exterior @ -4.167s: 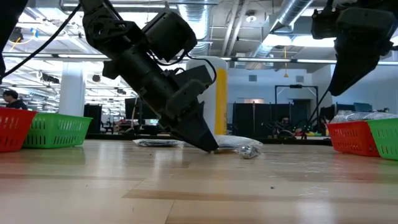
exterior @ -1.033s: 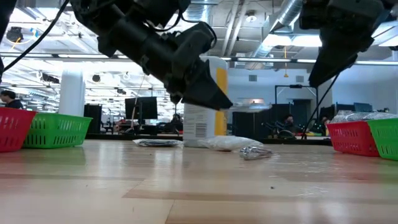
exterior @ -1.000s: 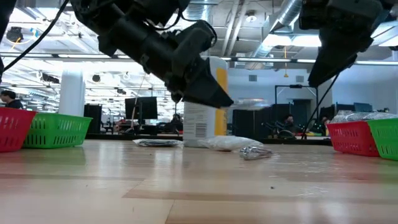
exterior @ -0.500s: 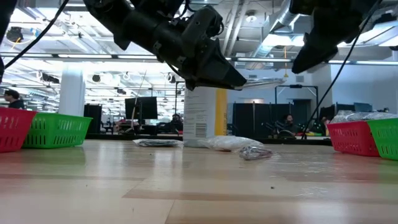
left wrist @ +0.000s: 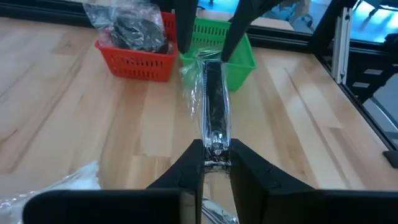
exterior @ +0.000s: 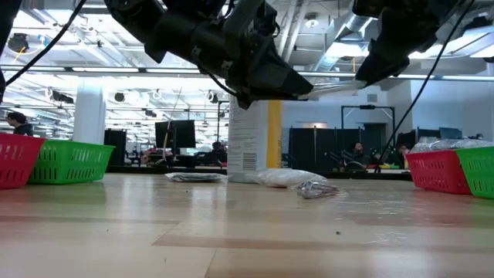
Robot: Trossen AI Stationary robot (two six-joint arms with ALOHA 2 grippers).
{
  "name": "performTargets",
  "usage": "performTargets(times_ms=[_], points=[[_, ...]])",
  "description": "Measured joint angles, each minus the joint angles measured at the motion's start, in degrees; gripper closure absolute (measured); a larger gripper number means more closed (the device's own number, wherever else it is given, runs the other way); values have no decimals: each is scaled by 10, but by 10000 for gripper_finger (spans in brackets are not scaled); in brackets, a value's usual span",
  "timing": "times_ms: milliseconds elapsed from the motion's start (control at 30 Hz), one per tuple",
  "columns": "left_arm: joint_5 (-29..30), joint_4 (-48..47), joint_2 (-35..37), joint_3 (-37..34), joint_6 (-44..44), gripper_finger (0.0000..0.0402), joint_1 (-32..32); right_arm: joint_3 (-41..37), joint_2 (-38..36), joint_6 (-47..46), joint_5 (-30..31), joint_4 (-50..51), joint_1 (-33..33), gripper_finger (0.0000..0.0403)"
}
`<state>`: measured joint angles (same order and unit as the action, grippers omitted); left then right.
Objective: Pick & Place Travel size toiletries
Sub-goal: Put the nail cutter into the right green bin
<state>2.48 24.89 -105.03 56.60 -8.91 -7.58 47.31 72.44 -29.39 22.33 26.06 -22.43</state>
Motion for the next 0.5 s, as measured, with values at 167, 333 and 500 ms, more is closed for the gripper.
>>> performTargets(times_ms=[167,333,500], points=[[0,17,0,0,1,358,6,0,0,12,0,-2,4,280],[-10,28,0,4,1,356,9,0,0,28,0,-20,5,280],[-28,31,0,19,22,357,8,0,0,33,-3,-24,5,280]])
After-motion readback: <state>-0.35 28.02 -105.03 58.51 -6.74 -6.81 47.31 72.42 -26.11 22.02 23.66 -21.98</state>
